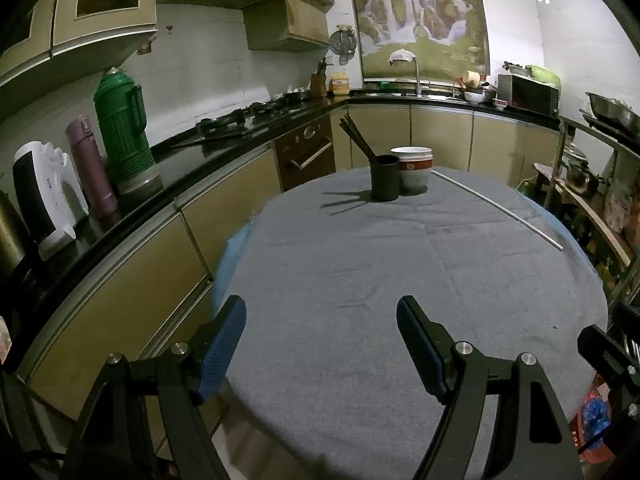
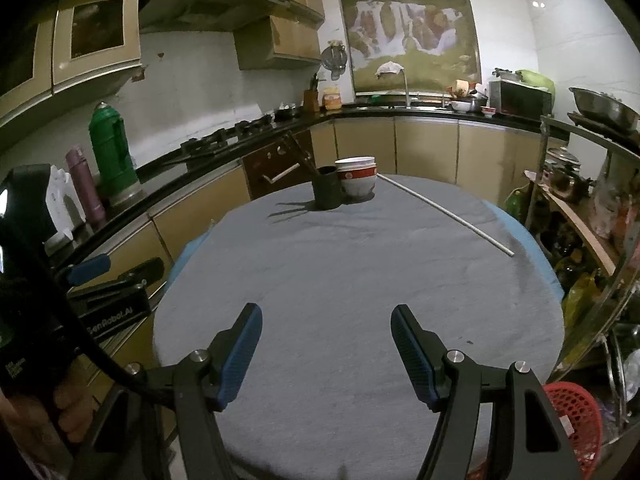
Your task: Collect trash
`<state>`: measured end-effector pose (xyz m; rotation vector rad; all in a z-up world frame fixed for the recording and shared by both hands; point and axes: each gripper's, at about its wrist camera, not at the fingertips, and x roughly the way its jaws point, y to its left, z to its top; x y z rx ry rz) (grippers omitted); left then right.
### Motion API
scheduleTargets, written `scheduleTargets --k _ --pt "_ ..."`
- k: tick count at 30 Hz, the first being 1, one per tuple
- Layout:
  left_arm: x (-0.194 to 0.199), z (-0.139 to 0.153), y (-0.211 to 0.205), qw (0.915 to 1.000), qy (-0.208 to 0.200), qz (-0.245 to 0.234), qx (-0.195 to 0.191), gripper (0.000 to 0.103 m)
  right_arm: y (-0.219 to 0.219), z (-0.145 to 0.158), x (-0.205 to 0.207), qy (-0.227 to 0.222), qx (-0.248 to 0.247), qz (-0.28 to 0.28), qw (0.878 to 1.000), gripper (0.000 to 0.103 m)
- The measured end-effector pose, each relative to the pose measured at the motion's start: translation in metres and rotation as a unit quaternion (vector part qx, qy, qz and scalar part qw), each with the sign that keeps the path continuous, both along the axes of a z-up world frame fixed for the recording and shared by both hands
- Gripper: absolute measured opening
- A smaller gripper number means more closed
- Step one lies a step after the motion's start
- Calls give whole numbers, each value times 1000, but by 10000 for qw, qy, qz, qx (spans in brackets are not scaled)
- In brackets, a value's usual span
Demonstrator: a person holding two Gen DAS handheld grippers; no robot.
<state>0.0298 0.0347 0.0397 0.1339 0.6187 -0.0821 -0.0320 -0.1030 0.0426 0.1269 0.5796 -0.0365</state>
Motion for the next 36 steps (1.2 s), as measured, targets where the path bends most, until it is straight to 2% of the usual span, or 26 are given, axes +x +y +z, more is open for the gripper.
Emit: scheduleTargets --k 36 --pt "-5 6 3 10000 -59 50 -10 78 4 -5 4 72 70 106 9999 70"
